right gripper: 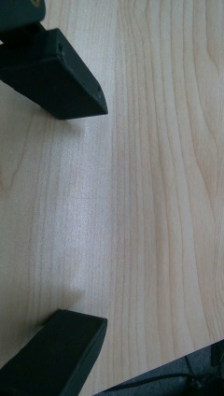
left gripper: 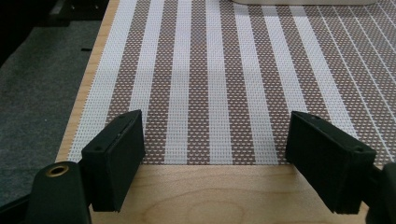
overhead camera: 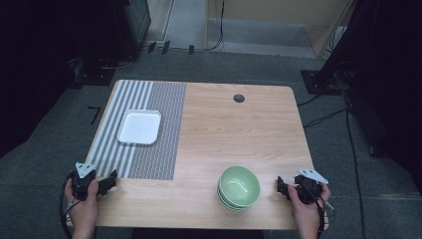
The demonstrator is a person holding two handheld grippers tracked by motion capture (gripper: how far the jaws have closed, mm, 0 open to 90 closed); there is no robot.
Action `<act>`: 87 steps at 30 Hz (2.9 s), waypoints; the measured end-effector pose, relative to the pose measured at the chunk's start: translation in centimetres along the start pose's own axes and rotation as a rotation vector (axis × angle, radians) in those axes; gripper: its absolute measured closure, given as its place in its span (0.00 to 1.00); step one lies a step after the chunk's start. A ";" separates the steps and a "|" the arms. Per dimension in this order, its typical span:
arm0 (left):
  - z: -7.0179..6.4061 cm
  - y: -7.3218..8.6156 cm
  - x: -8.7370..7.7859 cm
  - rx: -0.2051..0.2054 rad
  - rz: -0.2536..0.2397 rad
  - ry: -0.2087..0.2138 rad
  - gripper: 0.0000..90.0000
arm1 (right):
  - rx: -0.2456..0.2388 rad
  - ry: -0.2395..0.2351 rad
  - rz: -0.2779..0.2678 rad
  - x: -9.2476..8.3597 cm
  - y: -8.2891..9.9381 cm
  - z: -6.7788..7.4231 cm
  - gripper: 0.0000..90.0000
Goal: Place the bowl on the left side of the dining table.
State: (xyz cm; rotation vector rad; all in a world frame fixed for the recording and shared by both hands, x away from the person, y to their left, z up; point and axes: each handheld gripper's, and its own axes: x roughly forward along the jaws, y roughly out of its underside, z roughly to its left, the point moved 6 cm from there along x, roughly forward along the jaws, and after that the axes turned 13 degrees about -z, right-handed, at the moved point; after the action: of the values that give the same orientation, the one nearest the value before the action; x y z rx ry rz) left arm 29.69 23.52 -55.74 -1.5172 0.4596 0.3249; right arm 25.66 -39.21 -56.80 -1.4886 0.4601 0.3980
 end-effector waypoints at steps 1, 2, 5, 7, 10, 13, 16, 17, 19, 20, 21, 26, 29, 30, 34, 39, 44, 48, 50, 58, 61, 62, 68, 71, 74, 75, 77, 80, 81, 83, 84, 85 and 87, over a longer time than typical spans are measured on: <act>0.0 0.0 0.0 0.000 0.000 0.000 0.21 | 0.003 0.005 0.001 0.0 0.0 0.0 0.01; 0.0 0.0 0.0 0.000 0.000 0.000 0.21 | 0.005 0.008 0.002 0.1 0.0 0.1 0.01; 0.0 0.0 0.0 0.000 0.000 0.000 0.21 | 0.014 0.021 0.002 0.1 -0.1 0.1 0.01; 0.0 0.0 0.0 0.000 0.000 0.000 0.21 | 0.017 0.023 0.002 0.1 -0.1 0.2 0.01; 0.0 0.0 0.0 0.000 0.000 0.001 0.21 | 0.023 0.030 -0.011 0.0 -0.2 0.1 0.10; 0.0 0.0 0.0 -0.001 0.000 0.001 0.21 | 0.049 0.023 -0.031 -0.3 -0.6 0.2 0.17; 0.0 0.0 0.0 0.002 0.003 0.003 0.20 | 0.056 0.000 -0.062 -1.0 -1.5 0.7 0.17; 0.0 0.0 0.0 0.002 0.003 0.003 0.20 | 0.051 -0.007 -0.073 -1.2 -1.9 0.9 0.17; 0.0 0.0 0.0 0.002 0.003 0.003 0.20 | 0.053 -0.021 -0.094 -1.8 -2.7 1.5 0.18; 0.0 0.0 0.1 0.002 0.003 0.002 0.20 | 0.053 -0.031 -0.105 -2.1 -3.0 1.8 0.19; 0.0 0.0 0.1 0.002 0.003 0.002 0.20 | 0.059 -0.039 -0.115 -2.4 -3.4 2.1 0.20; 0.0 0.0 0.1 0.001 0.003 0.002 0.20 | 0.058 -0.100 -0.164 -3.8 -5.0 3.9 0.25; 0.0 -0.1 0.0 0.000 0.004 -0.001 0.20 | 0.052 -0.130 -0.187 -4.5 -5.6 4.7 0.27; 0.1 -0.1 0.0 0.002 0.005 -0.015 0.19 | 0.050 -0.141 -0.194 -4.7 -5.8 5.0 0.30; 0.4 -0.3 -0.2 -0.022 -0.009 -0.014 0.19 | 0.060 -0.191 -0.210 -5.4 -6.2 6.0 0.43; 0.3 -0.7 -0.5 -0.043 -0.028 -0.003 0.19 | 0.049 -0.253 -0.222 -6.0 -6.5 7.5 0.59; -0.9 -2.5 -1.6 -0.029 -0.082 0.018 0.19 | 0.049 -0.337 -0.214 -6.6 -6.7 8.9 0.69; -1.7 -3.8 -2.5 -0.054 -0.123 0.059 0.19 | 0.099 -0.426 -0.180 -6.9 -6.6 9.5 0.76; -2.2 -4.2 -2.9 -0.044 -0.135 0.068 0.19 | 0.103 -0.446 -0.161 -7.0 -6.6 9.8 0.75; -4.8 -5.2 -3.6 -0.019 -0.156 0.132 0.19 | 0.070 -0.465 -0.064 -7.2 -6.1 11.0 0.73; -5.2 -5.3 -3.7 -0.018 -0.158 0.144 0.19 | 0.073 -0.446 -0.041 -7.0 -5.9 11.0 0.76; -5.2 -5.3 -3.7 -0.019 -0.158 0.145 0.19 | 0.076 -0.438 -0.031 -6.9 -5.8 11.0 0.81; -4.9 -5.3 -3.7 -0.033 -0.156 0.142 0.19 | 0.086 -0.421 0.007 -7.2 -5.8 11.3 0.92; -4.9 -5.2 -3.6 -0.032 -0.154 0.142 0.19 | 0.075 -0.418 0.017 -7.2 -5.8 11.5 0.94; -4.9 -5.2 -3.6 -0.034 -0.153 0.142 0.19 | 0.056 -0.409 0.011 -7.3 -5.7 11.7 0.97; -4.9 -5.2 -3.6 -0.034 -0.153 0.142 0.19 | 0.053 -0.412 0.007 -7.3 -5.7 11.7 0.98; -4.9 -5.2 -3.6 -0.033 -0.151 0.140 0.19 | 0.048 -0.423 -0.022 -7.5 -5.9 11.7 0.99; -4.9 -5.1 -3.5 -0.037 -0.148 0.138 0.19 | -0.045 -0.413 -0.117 -8.1 -6.4 12.2 0.98; -4.9 -5.1 -3.5 -0.037 -0.148 0.138 0.19 | -0.045 -0.413 -0.117 -8.1 -6.4 12.2 0.98; -4.8 -5.1 -3.5 -0.041 -0.148 0.136 0.19 | -0.179 -0.386 -0.229 -8.8 -6.9 13.0 0.98; -4.8 -5.1 -3.5 -0.042 -0.149 0.135 0.19 | -0.194 -0.373 -0.234 -8.9 -6.9 13.2 0.98; -4.7 -5.1 -3.5 -0.044 -0.151 0.136 0.19 | -0.192 -0.366 -0.228 -8.9 -7.0 13.2 0.96; -4.7 -5.2 -3.6 -0.045 -0.152 0.136 0.19 | -0.152 -0.395 -0.184 -8.8 -7.0 13.2 0.87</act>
State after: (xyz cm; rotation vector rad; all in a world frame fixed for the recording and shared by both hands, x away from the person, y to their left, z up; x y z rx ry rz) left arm 28.65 18.90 -49.46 -1.6140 0.4431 0.1138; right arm 22.42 -26.11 -45.91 -1.5374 -0.0214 0.5744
